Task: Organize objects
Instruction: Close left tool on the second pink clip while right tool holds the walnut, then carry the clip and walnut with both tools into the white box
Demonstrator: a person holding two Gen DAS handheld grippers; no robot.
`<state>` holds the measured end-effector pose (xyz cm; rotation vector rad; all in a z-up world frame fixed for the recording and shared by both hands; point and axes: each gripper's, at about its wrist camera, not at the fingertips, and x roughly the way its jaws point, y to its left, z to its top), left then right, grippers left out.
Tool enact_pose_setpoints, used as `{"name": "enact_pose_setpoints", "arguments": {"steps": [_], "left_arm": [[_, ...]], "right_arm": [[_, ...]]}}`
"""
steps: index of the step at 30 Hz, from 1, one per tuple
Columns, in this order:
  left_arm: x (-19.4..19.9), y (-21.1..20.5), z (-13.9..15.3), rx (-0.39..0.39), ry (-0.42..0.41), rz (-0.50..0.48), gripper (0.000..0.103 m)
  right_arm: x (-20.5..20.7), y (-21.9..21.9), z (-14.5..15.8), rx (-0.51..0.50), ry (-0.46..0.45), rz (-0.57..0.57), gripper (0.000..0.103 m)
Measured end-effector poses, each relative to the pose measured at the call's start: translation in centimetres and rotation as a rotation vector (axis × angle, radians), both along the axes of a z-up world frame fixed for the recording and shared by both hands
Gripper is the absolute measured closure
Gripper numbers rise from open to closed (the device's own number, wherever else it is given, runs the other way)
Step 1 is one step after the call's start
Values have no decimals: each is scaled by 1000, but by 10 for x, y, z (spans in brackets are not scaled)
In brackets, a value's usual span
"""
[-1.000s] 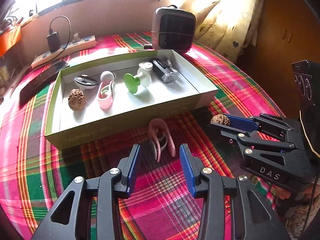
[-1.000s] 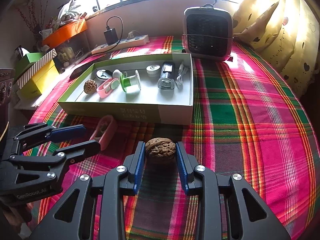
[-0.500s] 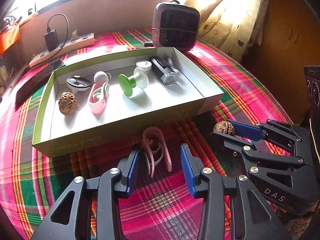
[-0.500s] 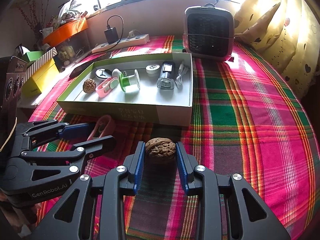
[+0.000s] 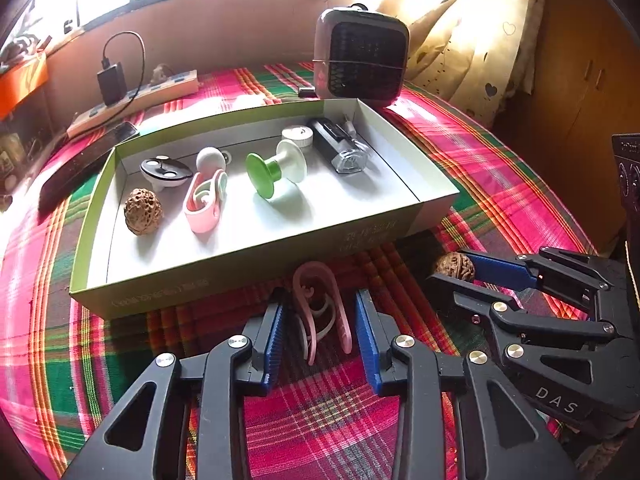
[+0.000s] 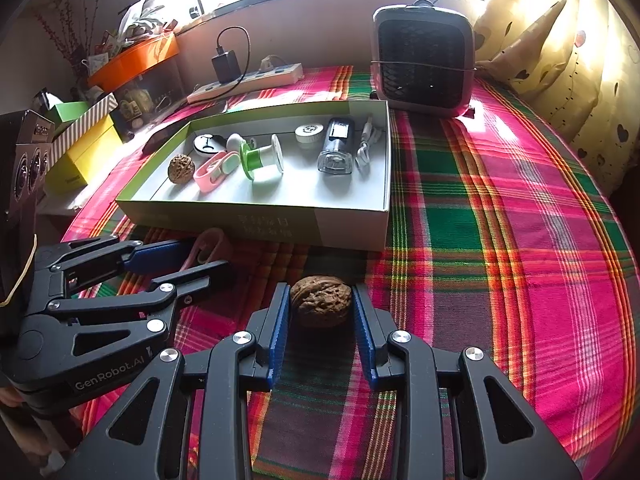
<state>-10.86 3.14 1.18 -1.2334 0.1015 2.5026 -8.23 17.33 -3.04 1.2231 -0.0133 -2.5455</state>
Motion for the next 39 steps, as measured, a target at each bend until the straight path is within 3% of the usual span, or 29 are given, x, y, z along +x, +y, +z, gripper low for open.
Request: {"name": "enact_pose_setpoints", "arguments": {"steps": [4,25,39], "left_arm": [[-2,-2,0,-3,-1,11,81],[0,-5,1,14,-15,11,81],[2,-10,22,30,18,11,81]], "right_arm": [[0,0,0,0,-1,1,71],[1,-3,1,12,7,0,71],[1,-5,18,12,52,17,71]]}}
